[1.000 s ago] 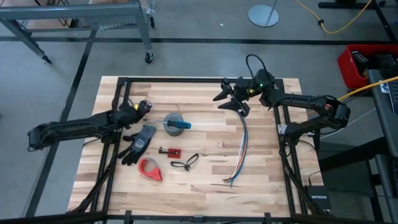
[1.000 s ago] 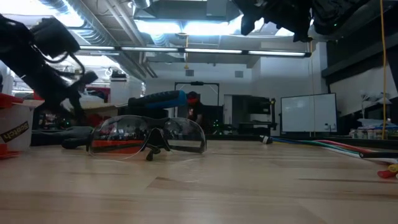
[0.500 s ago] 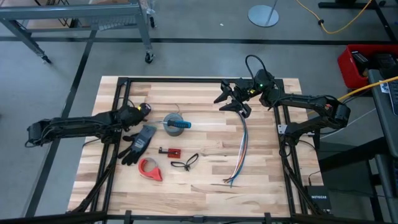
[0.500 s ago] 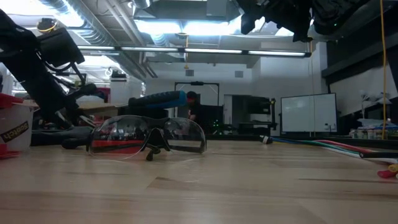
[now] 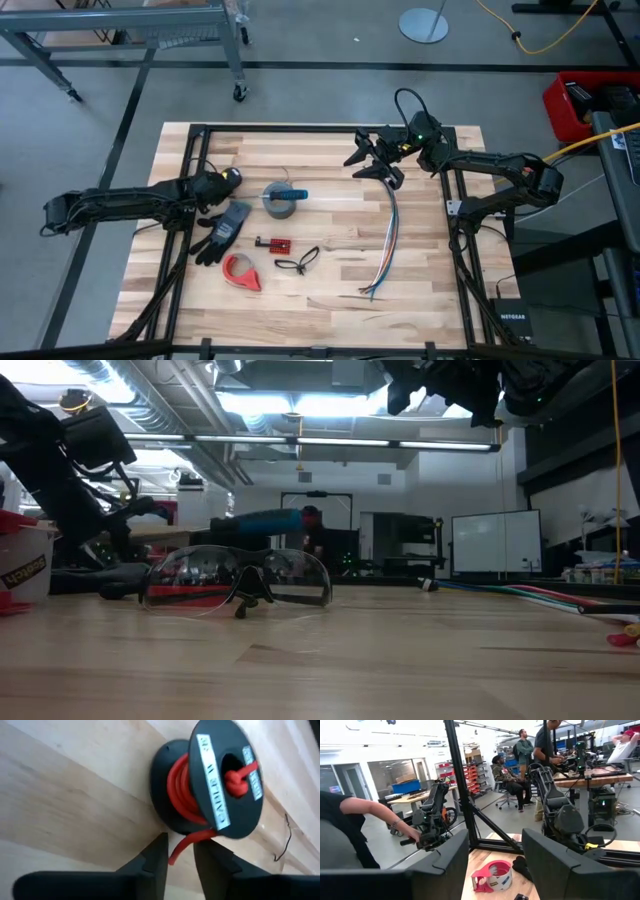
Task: Coil cords
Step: Coil the red wire into the black spool, then return to Home Position
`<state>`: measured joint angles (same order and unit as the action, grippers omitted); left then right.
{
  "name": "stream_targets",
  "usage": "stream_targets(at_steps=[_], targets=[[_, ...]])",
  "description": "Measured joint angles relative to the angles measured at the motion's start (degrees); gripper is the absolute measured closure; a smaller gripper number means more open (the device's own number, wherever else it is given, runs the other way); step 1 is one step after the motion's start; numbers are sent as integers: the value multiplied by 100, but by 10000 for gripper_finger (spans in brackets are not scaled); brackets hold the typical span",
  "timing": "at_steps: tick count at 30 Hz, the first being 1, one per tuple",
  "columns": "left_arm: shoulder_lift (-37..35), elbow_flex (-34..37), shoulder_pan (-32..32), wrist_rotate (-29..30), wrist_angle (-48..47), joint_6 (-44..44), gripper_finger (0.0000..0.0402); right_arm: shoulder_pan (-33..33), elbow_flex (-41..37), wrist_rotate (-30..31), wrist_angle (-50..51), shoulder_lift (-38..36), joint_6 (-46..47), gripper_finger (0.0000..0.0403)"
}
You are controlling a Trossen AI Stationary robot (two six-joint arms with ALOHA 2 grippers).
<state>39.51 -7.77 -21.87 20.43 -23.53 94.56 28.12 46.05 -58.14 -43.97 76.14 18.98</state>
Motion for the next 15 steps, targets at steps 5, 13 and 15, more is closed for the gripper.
stream_targets(at_steps=[5, 13, 15], targets=[[-20, 2, -2, -390, -10, -72, 289, 0, 1, -190, -2, 0, 2, 214], [-345, 9, 1, -584, -31, -151, 292, 2, 1, -196, -6, -103, 11, 214], [-475, 9, 2, -579, -31, -157, 297, 2, 1, -198, -6, -141, 15, 214]])
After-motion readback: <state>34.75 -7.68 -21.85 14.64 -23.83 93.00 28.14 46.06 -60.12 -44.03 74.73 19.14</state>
